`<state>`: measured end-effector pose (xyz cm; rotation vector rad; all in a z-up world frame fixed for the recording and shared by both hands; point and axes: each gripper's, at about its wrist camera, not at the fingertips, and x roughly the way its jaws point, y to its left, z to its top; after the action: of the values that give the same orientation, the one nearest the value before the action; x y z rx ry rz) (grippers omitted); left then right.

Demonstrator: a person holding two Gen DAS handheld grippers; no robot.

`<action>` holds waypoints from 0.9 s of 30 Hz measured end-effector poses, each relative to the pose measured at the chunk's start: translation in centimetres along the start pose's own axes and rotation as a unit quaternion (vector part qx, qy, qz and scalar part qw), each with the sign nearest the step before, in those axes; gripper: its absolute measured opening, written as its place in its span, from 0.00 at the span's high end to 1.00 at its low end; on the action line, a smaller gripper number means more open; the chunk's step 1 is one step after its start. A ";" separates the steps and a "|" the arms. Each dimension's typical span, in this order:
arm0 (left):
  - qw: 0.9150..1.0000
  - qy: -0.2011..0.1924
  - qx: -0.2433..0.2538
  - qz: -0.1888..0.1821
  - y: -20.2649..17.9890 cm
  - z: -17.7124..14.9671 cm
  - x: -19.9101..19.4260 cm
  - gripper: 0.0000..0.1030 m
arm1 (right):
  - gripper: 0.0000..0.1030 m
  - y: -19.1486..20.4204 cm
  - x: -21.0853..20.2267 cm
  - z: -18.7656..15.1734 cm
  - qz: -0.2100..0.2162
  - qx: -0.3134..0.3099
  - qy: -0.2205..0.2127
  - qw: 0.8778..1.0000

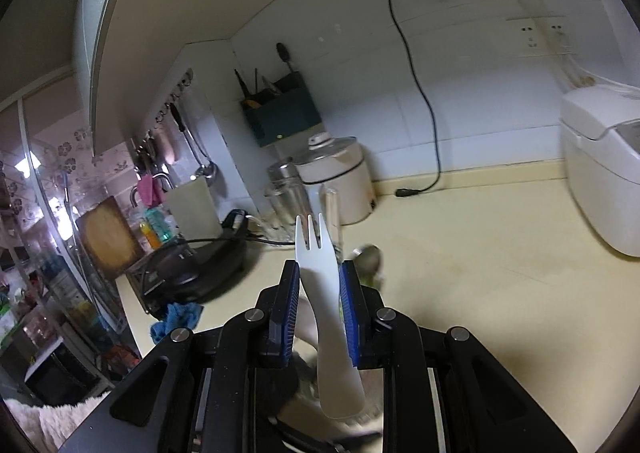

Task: Organize utensils
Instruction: 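Carry the white spork over the glass while the left tool holds the glass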

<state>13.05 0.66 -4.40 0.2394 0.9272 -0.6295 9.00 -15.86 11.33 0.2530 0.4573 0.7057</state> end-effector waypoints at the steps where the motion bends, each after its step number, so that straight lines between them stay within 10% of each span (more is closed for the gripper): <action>1: 1.000 0.000 0.000 0.000 0.0 0.0 0.0 0.15 | 0.80 0.2 0.4 0.1 0.006 0.001 0.000 1.000; 27: 1.000 -0.002 -0.005 -0.006 0.0 0.0 0.1 0.15 | 0.80 1.3 6.2 -1.4 0.000 -0.008 0.039 0.999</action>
<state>13.14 0.65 -4.45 0.2240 0.9282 -0.6357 11.67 -10.64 8.61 0.2101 0.5261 0.7211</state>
